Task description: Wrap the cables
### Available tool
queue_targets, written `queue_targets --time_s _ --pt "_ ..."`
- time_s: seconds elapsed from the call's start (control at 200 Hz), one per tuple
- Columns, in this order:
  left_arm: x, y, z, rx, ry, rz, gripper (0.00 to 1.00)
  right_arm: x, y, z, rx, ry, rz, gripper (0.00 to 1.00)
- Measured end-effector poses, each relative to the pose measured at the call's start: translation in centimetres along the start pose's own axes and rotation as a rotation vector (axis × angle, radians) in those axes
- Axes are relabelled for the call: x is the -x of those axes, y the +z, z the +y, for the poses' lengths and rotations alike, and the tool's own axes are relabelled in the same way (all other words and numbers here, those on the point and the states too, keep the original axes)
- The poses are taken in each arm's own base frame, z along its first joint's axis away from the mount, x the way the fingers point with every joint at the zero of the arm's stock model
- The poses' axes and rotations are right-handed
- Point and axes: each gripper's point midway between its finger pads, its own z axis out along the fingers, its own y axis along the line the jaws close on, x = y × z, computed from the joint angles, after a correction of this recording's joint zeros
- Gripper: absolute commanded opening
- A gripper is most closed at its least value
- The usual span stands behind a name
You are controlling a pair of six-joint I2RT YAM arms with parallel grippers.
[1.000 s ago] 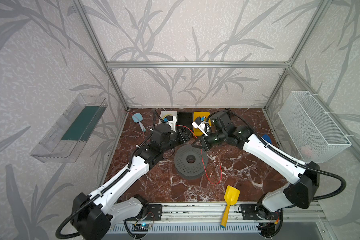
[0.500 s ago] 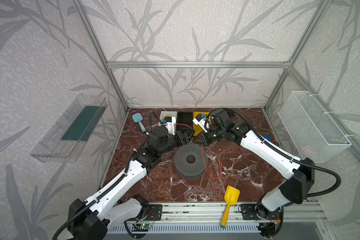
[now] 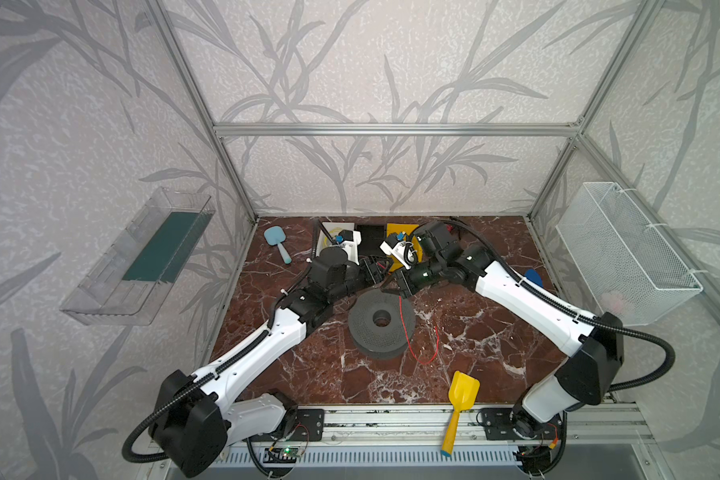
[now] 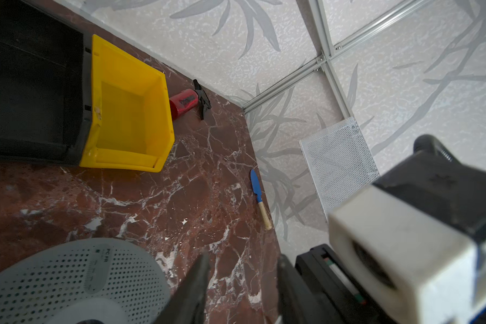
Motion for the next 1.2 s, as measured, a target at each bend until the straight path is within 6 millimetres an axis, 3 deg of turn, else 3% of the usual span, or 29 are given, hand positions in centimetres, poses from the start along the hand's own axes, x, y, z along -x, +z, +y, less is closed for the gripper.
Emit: queue_targets --time_s 0.185,0.485,0.525,0.615,0.67,0.845,1.02,1.115,1.199 --pt "0.7 -0.1 -1.2 -0.027 -0.006 -0.017 0.00 -0.1 0.2 0.2 0.007 -0.005 0.003 0.00" --pt "0.7 -0.4 -1.1 -0.015 -0.008 -0.024 0.00 -0.1 0.3 0.5 0.032 -0.012 0.000 0.00" --pt "0.8 -0.6 -1.2 -0.015 -0.007 -0.027 0.00 -0.1 0.3 0.6 0.036 -0.014 -0.001 0.10" --pt "1.0 -0.8 -0.8 0.008 -0.003 -0.041 0.00 0.0 0.1 1.1 0.053 -0.025 -0.005 0.48" --pt "1.0 -0.8 -0.2 0.034 0.000 -0.046 0.00 0.0 -0.4 1.6 0.060 -0.040 -0.012 0.58" --pt "0.7 -1.1 2.2 0.150 0.018 -0.039 0.00 0.6 -3.5 2.8 0.025 -0.101 -0.067 0.67" --pt "1.2 -1.4 3.1 0.209 0.019 -0.067 0.00 0.9 -9.2 3.8 -0.065 -0.146 -0.198 0.69" --pt "1.6 -1.7 3.8 0.256 0.009 -0.087 0.00 -1.0 -11.7 4.1 -0.099 -0.163 -0.265 0.72" --pt "2.0 -2.0 4.2 0.293 -0.006 -0.104 0.00 -3.9 -12.4 3.4 -0.120 -0.145 -0.286 0.77"
